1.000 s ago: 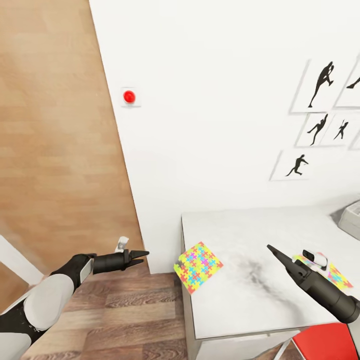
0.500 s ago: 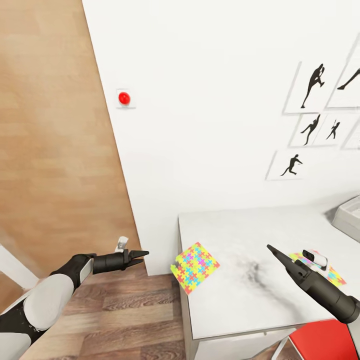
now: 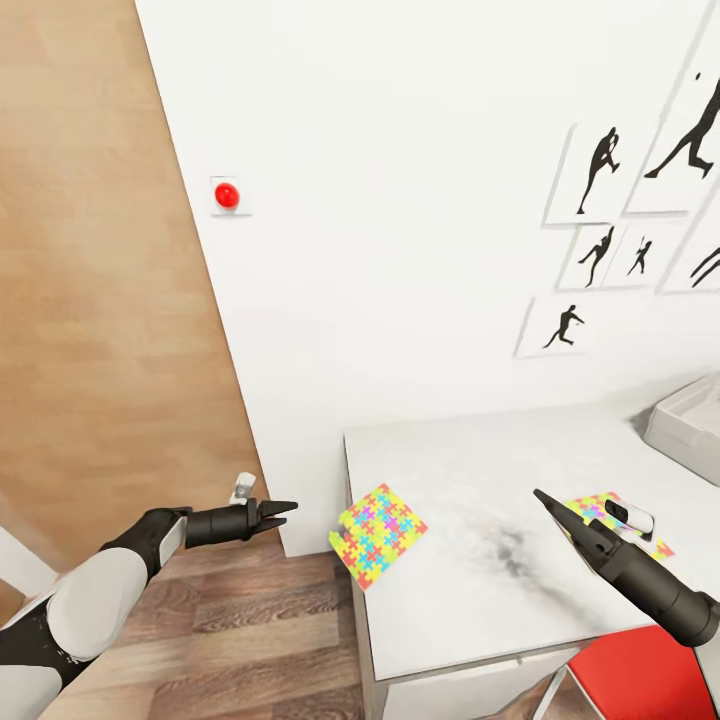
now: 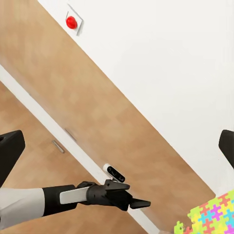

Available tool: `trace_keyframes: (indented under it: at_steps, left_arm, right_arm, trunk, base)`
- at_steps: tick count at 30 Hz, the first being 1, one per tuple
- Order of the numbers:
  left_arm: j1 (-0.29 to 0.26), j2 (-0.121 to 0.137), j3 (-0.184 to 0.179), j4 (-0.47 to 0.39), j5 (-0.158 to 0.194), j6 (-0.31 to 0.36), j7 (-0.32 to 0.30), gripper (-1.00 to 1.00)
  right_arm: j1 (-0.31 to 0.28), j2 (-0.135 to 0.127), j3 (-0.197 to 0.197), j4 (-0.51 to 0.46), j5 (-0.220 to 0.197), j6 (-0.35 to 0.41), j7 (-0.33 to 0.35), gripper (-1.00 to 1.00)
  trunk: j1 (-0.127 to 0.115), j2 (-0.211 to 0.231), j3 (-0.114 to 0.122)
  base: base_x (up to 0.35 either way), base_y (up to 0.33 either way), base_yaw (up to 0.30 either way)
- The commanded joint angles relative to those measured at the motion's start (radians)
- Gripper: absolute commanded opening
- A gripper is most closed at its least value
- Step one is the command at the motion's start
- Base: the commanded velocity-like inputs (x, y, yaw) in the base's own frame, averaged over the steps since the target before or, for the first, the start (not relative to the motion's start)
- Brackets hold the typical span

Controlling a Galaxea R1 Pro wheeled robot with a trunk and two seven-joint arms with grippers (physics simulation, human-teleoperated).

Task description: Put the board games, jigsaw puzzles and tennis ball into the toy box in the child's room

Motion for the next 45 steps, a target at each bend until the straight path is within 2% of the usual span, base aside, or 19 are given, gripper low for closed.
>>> trace_keyframes:
  at_steps: [1,11,27,45]
  left_arm:
    - [-0.001,0.000,0.008,-0.001,-0.010,0.010,-0.006,1.00]
    - [-0.001,0.002,0.008,-0.001,-0.009,0.011,-0.006,1.00]
    - [-0.001,0.004,0.007,-0.001,-0.010,0.011,-0.058,1.00]
    - [-0.001,0.003,0.007,-0.001,-0.011,0.010,-0.065,1.00]
  right_arm:
    - [-0.001,0.000,0.000,0.000,-0.004,0.008,0.001,1.00]
    - [-0.001,0.000,0.000,0.000,-0.004,0.008,0.001,1.00]
    - [-0.002,0.000,0.001,0.000,-0.004,0.008,0.001,1.00]
    - [-0.001,0.000,0.001,0.000,-0.004,0.008,0.001,1.00]
  trunk:
    - [0.000,-0.001,-0.001]
    - [0.000,-0.001,0.000]
    - [0.061,-0.113,-0.051]
    - [0.130,-0.239,-0.107]
  base:
    - [0.000,0.000,-0.024]
    - [0.000,0.000,-0.009]
    - [0.000,0.000,0.000]
    - [0.000,0.000,0.000]
